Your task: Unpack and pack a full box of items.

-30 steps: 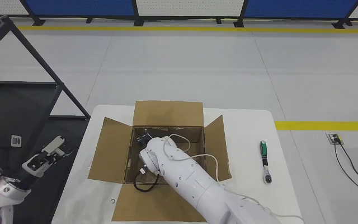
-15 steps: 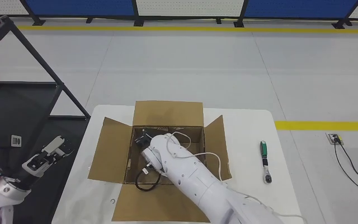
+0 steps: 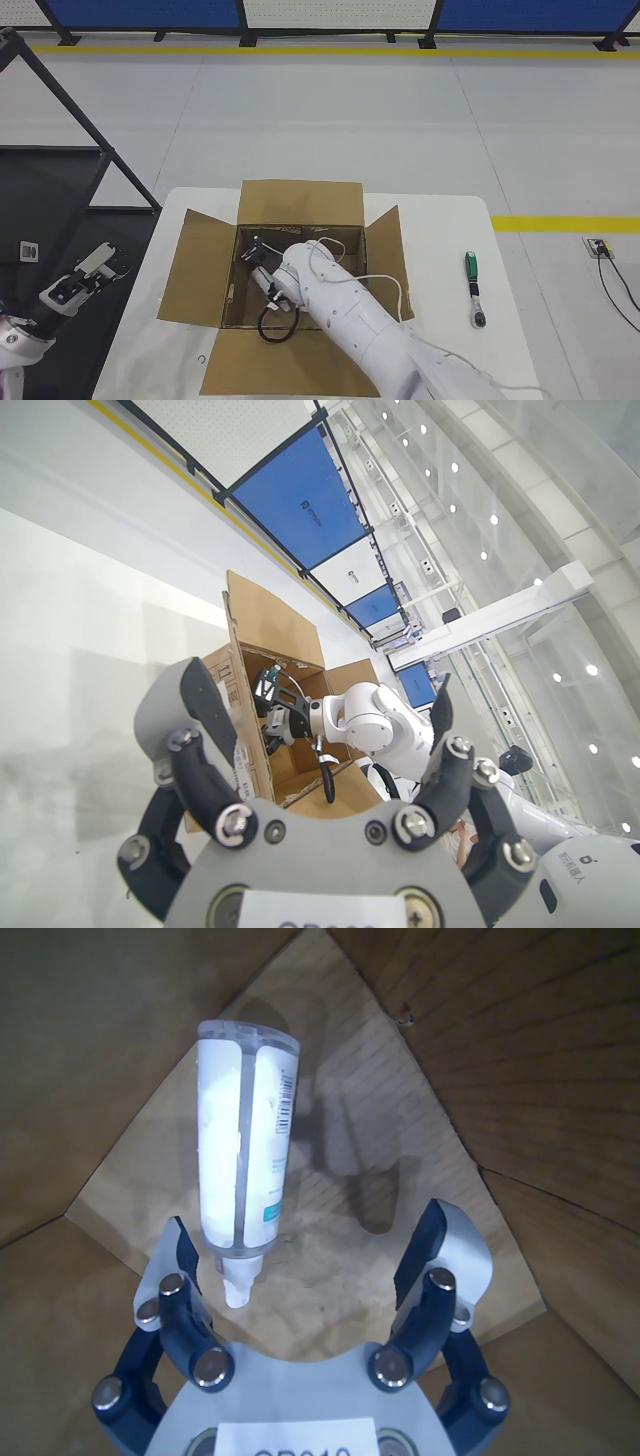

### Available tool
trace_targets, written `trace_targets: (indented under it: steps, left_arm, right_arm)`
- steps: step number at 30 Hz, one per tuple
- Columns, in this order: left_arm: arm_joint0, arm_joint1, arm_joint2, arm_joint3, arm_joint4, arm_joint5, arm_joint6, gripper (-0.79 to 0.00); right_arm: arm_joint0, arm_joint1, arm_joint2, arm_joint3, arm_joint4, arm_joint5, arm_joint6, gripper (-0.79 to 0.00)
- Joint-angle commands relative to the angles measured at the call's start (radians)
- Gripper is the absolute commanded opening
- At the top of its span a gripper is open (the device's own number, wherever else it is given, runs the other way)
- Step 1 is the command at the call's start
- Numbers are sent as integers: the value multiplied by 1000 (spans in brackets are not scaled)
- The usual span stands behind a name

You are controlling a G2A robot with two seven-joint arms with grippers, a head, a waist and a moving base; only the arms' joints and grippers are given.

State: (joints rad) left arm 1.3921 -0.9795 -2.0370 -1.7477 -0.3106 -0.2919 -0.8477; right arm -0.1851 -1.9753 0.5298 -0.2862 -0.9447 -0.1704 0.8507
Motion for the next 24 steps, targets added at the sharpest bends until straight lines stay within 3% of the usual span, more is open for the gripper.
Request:
trace_targets:
  steps: [1, 3, 9, 15, 18, 20, 24]
  left_arm:
    - [0, 0, 0, 0, 0, 0, 0, 0]
    - [0, 0, 0, 0, 0, 0, 0, 0]
    - [0, 0, 0, 0, 0, 0, 0, 0]
    - [0, 0, 0, 0, 0, 0, 0, 0]
    - [0, 0, 0, 0, 0, 0, 0, 0]
    - [0, 0, 0, 0, 0, 0, 0, 0]
    - [0, 0, 0, 0, 0, 0, 0, 0]
  right_arm:
    - [-3, -2, 2, 3, 3, -19, -1, 0]
    - [-3, -4, 5, 9, 5, -33, -4, -31]
    - [-4, -10, 10, 21, 3, -47, -10, -413]
    - [-4, -14, 18, 31, 3, -54, -29, -570]
    - [-3, -15, 22, 35, 4, -61, -38, -733]
    - [0, -15, 25, 37, 4, -59, -42, -785]
    - [10, -14, 33, 36, 4, -63, -52, -785]
